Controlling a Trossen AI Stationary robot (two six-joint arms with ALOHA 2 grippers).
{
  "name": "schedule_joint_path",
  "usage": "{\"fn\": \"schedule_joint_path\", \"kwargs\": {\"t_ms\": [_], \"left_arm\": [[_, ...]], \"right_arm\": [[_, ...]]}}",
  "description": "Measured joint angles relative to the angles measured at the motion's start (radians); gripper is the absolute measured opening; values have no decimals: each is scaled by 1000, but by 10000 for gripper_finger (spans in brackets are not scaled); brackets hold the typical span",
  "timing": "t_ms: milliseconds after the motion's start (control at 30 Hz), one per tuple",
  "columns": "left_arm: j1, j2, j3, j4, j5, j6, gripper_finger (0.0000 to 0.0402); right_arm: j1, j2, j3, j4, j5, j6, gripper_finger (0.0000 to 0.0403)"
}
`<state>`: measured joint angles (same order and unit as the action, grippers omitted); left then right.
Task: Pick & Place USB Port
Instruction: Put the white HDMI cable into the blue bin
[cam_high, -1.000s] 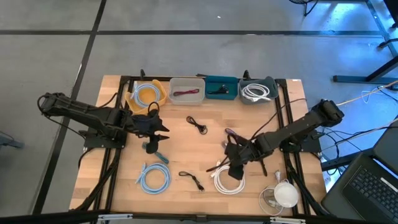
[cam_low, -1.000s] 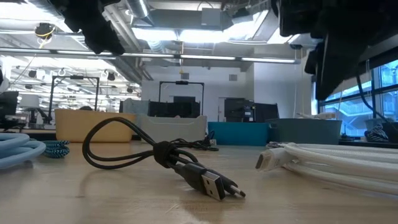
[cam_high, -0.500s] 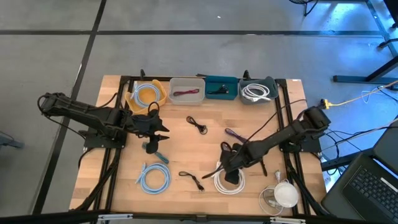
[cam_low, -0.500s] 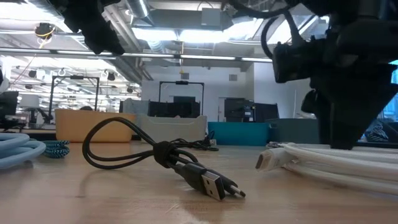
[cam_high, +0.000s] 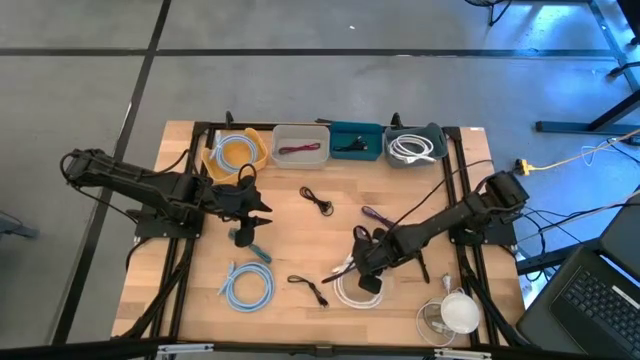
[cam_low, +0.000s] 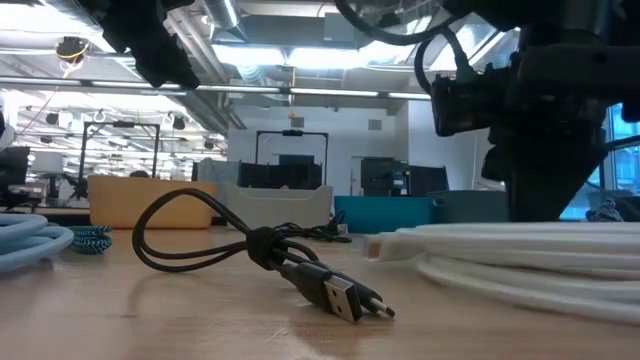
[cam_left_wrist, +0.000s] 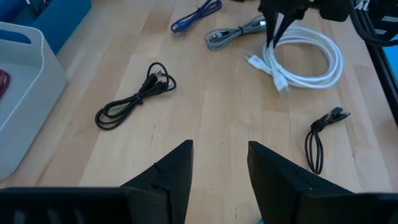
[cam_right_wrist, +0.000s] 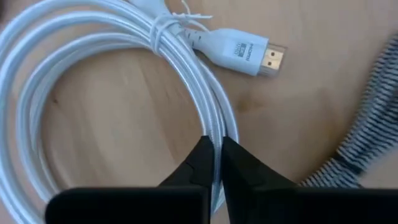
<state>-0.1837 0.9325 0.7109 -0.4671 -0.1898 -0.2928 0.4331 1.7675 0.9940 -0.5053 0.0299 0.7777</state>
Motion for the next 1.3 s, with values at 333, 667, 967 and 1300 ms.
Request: {"fn": "schedule_joint_path", "kwargs": {"t_ms": [333,667,967,1300], "left_arm": [[0,0,0,0,1,0,143],[0,0,0,0,1,0,143],[0,0,0,-1,1,0,144],[0,0,0,0,1,0,144]], "right_arm": [[-5,-86,278,-549,231,-77,14],[-175,-202,540,-1026,573,-118,14],[-527,-368,539,-1064,629,-292,14],[-939,-419,539,-942,343,-655,14]]}}
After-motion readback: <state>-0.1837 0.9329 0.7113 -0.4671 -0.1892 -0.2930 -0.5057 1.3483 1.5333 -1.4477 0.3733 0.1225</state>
